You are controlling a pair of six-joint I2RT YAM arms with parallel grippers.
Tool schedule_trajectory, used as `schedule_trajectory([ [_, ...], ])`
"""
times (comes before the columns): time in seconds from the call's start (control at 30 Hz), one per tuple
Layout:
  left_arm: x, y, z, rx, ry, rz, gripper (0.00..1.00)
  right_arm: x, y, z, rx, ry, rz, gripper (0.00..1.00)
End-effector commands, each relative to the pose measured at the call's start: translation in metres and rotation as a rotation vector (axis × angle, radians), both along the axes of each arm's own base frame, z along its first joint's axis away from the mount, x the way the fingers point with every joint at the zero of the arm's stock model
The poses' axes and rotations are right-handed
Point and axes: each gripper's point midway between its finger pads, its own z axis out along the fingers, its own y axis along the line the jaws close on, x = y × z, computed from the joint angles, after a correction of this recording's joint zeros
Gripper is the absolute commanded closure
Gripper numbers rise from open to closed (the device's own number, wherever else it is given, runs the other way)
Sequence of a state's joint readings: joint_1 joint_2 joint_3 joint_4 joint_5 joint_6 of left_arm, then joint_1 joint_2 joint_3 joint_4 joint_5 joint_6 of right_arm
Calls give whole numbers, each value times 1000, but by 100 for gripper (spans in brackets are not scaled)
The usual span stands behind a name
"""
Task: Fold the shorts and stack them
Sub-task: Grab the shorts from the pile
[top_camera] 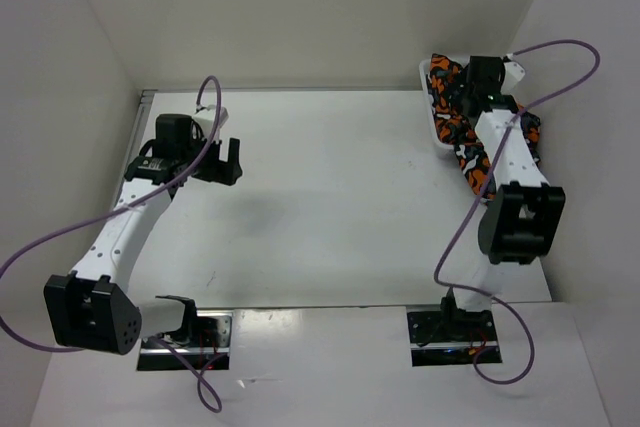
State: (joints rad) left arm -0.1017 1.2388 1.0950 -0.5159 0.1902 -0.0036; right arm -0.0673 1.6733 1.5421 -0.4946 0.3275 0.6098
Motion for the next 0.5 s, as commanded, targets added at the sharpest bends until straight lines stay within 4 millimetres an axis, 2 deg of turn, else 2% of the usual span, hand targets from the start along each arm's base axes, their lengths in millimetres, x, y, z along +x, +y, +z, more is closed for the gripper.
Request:
schedule_trajectory([
  [0.0, 15, -5, 19, -14, -55, -18, 0, 28, -6, -21, 29, 63, 3, 1],
  [0.03, 12, -5, 17, -13, -43, -18, 0, 34, -16, -45, 42, 111, -22, 1],
  [0.07, 15, -3, 17, -5, -44, -9, 0, 38, -21, -50, 44, 119, -32, 1],
  [0.1, 14, -3, 15, -4, -35, -8, 0, 48, -26, -46, 50, 94, -32, 5],
  [0.13, 13, -3, 15, -4, -34, -8, 0, 54, -37, -65, 80, 117, -59, 7],
  [0.17, 14, -1, 15, 3, -35, 0, 0, 57, -42, -70, 95, 124, -71, 10],
  [0.2, 15, -1, 19, 2, -44, 0, 0, 62, -50, -67, 95, 117, -83, 16],
  [0.27, 16, -1, 15, 3, -34, 0, 0, 71, -58, -76, 104, 118, -102, 29],
  [0.3, 17, -2, 12, 4, -25, 0, 0, 72, -58, -77, 105, 124, -102, 47],
  [0.37, 18, 2, 12, 4, -24, 9, 0, 70, -60, -75, 98, 128, -111, 67],
  [0.4, 19, 2, 9, 5, -15, 9, 0, 73, -54, -64, 88, 102, -103, 77],
  [0.43, 17, 0, 6, 0, -6, 2, 0, 70, -55, -60, 82, 98, -110, 94],
  [0.47, 16, -1, 6, -6, -5, -5, 0, 70, -42, -41, 76, 58, -84, 100],
])
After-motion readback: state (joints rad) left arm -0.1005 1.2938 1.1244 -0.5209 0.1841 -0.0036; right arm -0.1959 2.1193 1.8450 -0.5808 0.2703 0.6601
